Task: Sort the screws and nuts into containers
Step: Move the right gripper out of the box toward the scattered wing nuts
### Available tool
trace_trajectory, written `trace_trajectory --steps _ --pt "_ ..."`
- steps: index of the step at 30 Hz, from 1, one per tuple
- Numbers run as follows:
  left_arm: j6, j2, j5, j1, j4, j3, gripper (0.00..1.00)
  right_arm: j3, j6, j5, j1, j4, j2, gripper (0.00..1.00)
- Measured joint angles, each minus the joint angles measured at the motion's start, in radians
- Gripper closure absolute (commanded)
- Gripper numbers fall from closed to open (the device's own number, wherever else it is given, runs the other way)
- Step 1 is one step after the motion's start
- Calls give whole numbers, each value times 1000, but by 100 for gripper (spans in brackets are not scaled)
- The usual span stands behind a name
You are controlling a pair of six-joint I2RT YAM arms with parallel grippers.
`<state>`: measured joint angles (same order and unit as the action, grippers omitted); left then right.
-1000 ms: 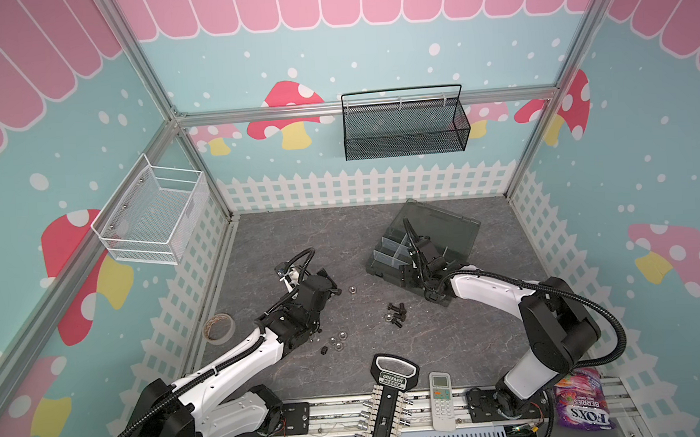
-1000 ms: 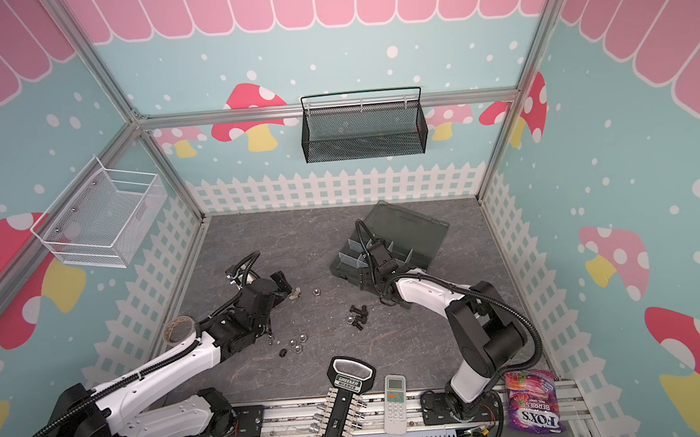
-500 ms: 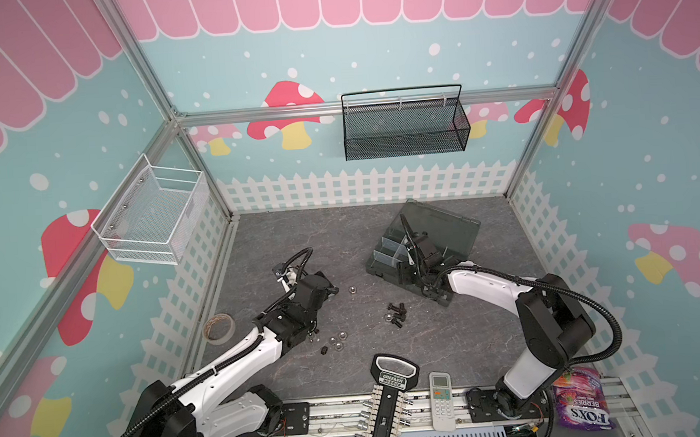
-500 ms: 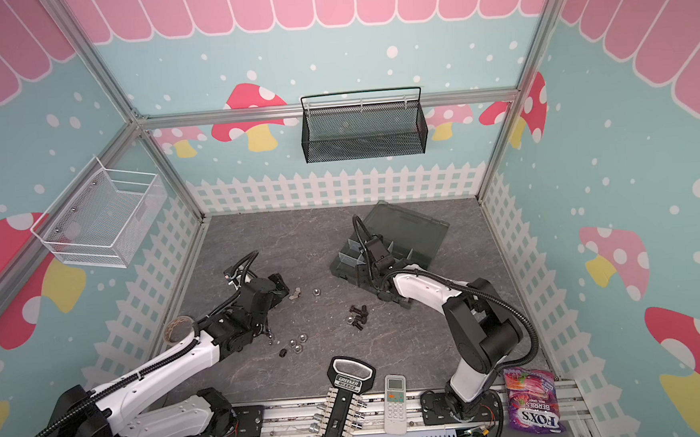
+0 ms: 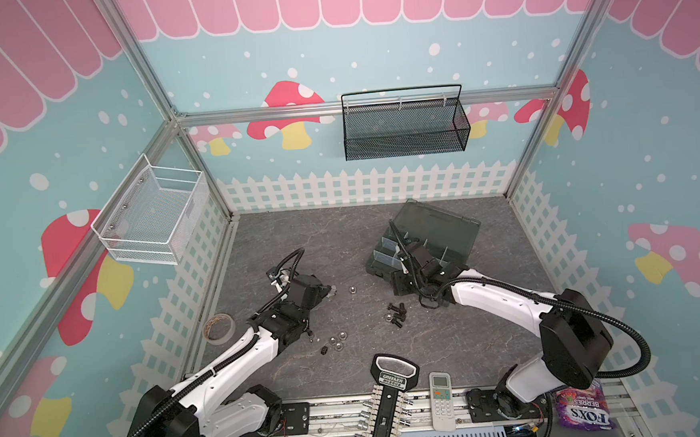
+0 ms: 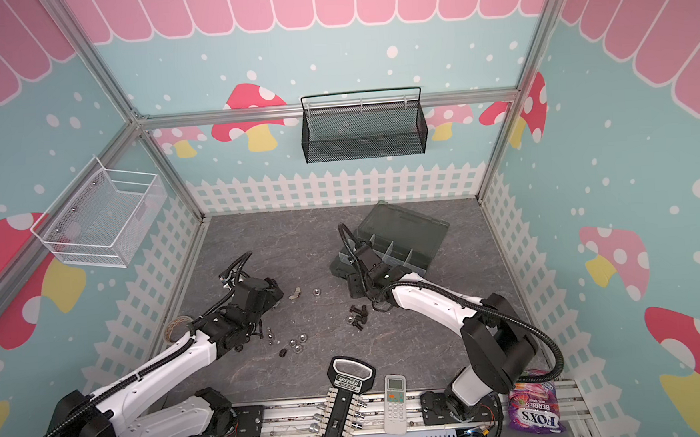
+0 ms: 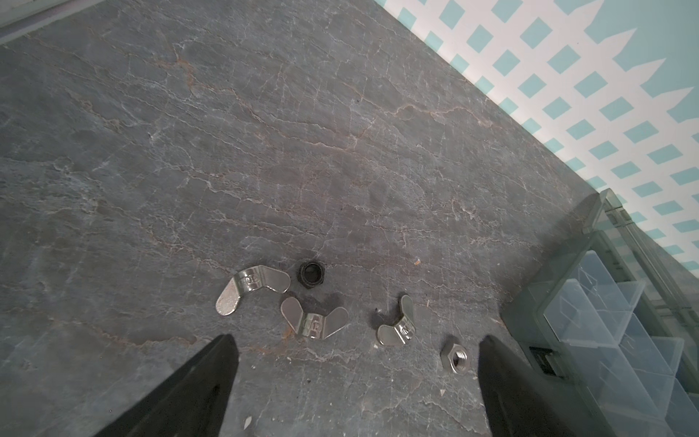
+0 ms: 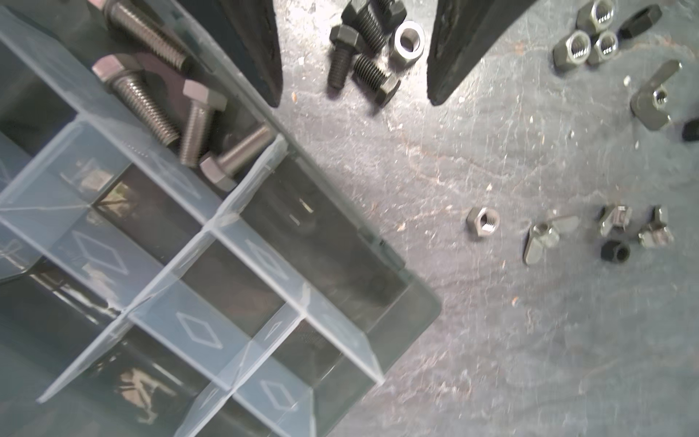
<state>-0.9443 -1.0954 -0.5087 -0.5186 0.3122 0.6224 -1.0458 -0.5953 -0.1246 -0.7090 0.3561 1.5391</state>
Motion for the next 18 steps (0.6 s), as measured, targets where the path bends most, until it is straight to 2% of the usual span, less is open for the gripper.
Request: trace_trajectory --steps 8,18 --pt "-27 25 89 91 8 -52 0 -145 31 -13 -106 37 144 40" --pt "-41 70 184 229 33 -95 0 -365 79 12 -169 69 389 38"
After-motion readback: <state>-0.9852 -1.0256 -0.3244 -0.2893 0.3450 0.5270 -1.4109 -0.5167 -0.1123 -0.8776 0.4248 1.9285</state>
